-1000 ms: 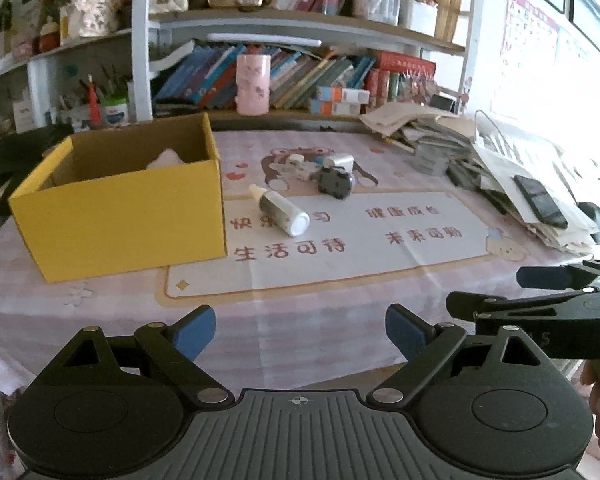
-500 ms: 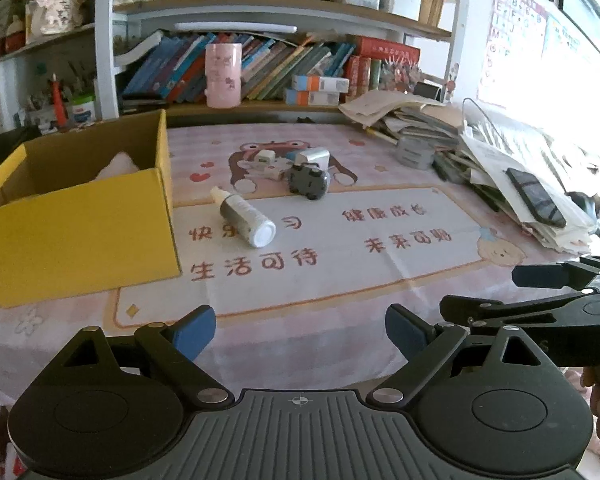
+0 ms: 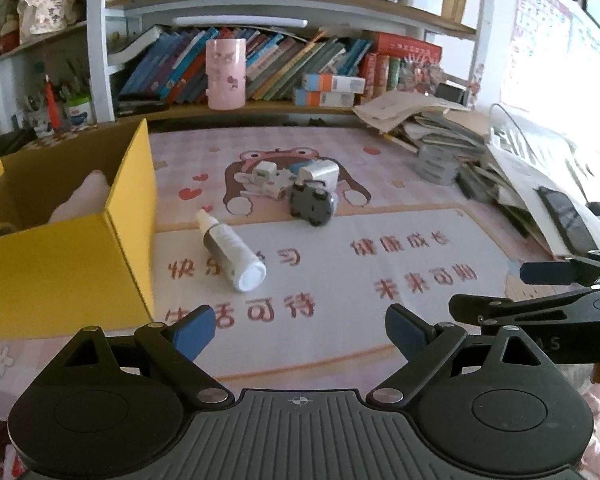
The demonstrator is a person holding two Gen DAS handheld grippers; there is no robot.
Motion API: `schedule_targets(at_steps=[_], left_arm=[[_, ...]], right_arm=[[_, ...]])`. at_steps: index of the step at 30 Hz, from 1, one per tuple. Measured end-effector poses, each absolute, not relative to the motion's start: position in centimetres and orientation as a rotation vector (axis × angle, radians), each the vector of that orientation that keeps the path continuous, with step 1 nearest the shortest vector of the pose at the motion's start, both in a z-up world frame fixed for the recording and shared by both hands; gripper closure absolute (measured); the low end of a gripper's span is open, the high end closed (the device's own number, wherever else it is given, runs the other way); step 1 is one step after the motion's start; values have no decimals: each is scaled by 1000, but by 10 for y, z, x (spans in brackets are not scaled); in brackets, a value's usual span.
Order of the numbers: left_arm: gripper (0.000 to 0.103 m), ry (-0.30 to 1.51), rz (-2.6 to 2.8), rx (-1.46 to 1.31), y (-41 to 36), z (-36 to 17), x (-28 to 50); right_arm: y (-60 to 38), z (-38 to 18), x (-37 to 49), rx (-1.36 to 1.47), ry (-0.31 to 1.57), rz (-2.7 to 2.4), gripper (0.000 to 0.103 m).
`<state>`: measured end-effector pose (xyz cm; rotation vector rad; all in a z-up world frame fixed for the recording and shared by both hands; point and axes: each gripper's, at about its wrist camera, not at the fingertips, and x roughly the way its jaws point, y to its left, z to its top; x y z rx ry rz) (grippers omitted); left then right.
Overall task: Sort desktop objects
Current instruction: 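Withdraw both tools from the box toward the spray bottle and toy truck, then grasp the white spray bottle with left tool while right tool grasps the grey toy truck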
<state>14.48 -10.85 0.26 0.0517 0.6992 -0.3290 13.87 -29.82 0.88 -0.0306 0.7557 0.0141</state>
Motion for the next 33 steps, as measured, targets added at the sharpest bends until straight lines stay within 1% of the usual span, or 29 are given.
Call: schedule_targets(at_steps=[11,21,25,30,33], left_arm=[[9,719,-213,77,-139,-8,183],[9,758,-98,155,-150,-27,227],[10,763,-68,183,-152,-29,241],[23,784,-33,222,-155,-35,261],[31,815,-4,207,-152,-40,272]], right_arm=[[-321,5,202,-36,748,112,19],[-320,-7,266,-59,734,240,19],[-317,-12,293,-56,740,300,22],[-308,-18,324,-88,747,369,23],[-300,-25,340,-111,767,406,26]])
